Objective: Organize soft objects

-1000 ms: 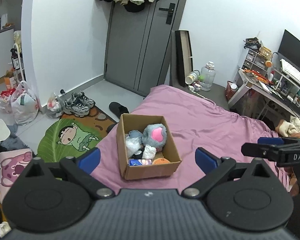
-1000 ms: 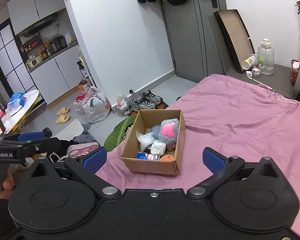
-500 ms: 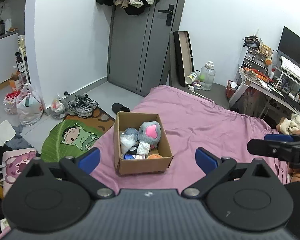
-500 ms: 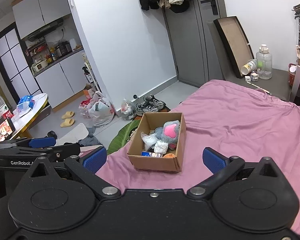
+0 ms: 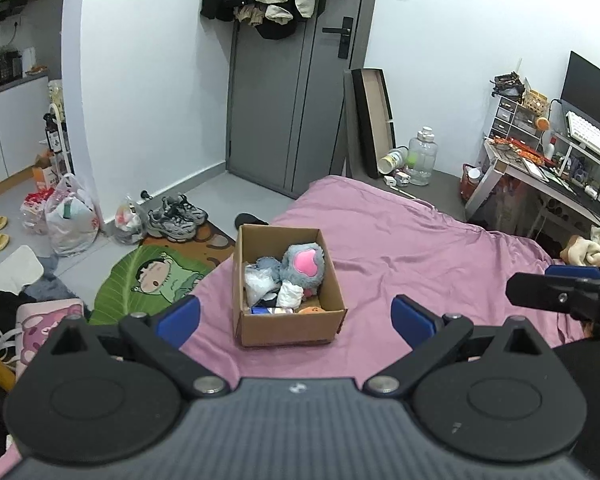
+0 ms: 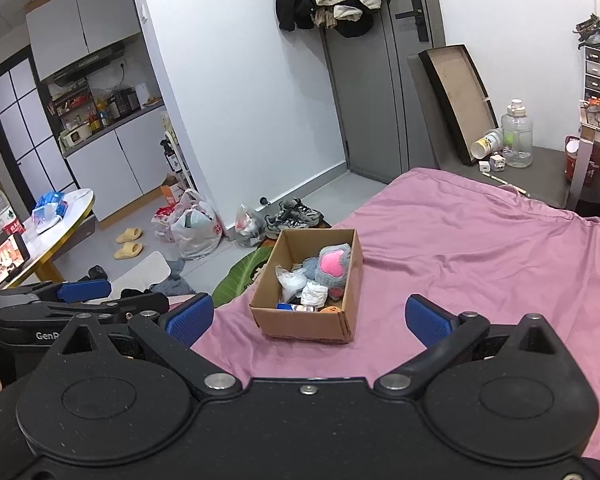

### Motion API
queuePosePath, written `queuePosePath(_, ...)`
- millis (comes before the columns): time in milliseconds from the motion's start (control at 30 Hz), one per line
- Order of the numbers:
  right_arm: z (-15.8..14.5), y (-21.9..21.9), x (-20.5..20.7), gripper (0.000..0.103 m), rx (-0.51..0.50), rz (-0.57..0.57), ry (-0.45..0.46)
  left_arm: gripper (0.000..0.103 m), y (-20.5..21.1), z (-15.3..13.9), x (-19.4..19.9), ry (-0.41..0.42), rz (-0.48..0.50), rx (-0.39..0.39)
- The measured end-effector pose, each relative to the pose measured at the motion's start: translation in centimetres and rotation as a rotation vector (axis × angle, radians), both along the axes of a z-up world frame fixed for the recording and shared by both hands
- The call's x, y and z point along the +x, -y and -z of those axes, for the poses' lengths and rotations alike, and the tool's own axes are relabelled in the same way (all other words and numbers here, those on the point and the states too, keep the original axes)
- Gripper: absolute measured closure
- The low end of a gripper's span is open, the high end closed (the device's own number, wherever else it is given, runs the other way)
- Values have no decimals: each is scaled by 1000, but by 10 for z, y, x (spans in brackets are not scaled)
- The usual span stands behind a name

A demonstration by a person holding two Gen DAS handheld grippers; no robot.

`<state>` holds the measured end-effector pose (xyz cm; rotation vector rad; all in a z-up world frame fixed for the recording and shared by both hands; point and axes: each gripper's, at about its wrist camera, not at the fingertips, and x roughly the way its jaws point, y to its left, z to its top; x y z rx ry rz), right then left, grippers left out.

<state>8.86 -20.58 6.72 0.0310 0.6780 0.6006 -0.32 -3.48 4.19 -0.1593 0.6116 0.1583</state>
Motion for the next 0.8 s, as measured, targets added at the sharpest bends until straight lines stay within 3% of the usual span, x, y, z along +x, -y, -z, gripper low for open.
queuePosePath(800, 2, 4, 2, 0, 22, 3, -12, 0, -5, -2, -4, 8, -9, -4)
